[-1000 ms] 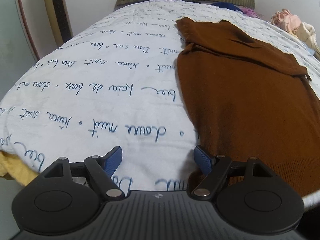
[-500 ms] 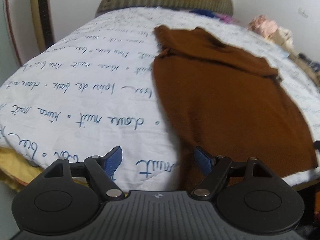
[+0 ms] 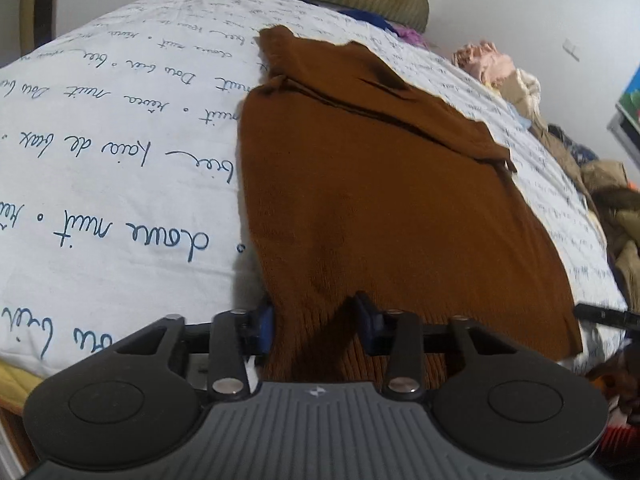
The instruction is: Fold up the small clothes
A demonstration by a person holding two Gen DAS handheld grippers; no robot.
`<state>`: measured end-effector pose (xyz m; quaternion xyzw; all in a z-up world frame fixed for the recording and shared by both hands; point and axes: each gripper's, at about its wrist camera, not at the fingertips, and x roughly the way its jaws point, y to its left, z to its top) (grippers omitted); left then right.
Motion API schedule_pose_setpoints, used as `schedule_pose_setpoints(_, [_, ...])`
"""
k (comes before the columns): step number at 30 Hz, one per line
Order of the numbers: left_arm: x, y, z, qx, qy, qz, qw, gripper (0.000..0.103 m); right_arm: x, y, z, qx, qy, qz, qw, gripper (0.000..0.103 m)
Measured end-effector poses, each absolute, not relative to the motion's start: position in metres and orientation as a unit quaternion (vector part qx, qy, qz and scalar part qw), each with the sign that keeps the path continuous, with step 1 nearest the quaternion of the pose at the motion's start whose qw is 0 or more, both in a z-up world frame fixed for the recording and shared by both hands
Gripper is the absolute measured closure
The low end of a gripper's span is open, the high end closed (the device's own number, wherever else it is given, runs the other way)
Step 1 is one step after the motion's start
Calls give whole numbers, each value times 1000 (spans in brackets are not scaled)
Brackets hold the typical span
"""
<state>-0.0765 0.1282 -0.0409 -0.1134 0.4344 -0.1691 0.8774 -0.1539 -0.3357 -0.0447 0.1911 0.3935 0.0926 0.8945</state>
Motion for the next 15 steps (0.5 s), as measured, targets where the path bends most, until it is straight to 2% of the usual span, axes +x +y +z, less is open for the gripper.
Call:
schedule_pose_setpoints(3, [-75, 135, -43, -133, 436, -171, 874, 85, -155, -338, -45, 196, 391, 94, 894, 20])
schedule_pose_setpoints(5, [-74, 141, -46, -144, 438, -171, 871, 91, -156, -338, -44, 190, 389, 92, 896, 30])
schedule_pose_setpoints(7, [-74, 145, -47, -157, 437, -173, 869, 95, -157, -341, -44, 196, 387, 92, 896, 50])
schedule_pose_setpoints(8, [-74, 145, -47, -159, 436, -173, 869, 96, -156, -345, -45, 205, 387, 88, 895, 55])
schedule_pose_setpoints(10, [-73, 146, -48, -164, 435, -172, 868, 97, -155, -352, -47, 226, 388, 87, 889, 71])
schedule_pose_setpoints(12, [-73, 146, -47, -162, 434, -175, 869, 97, -155, -355, -48, 238, 391, 90, 884, 78])
schedule_pose_setpoints(15, [-74, 146, -46, -161, 433, -175, 869, 97, -155, -353, -47, 232, 393, 92, 885, 78])
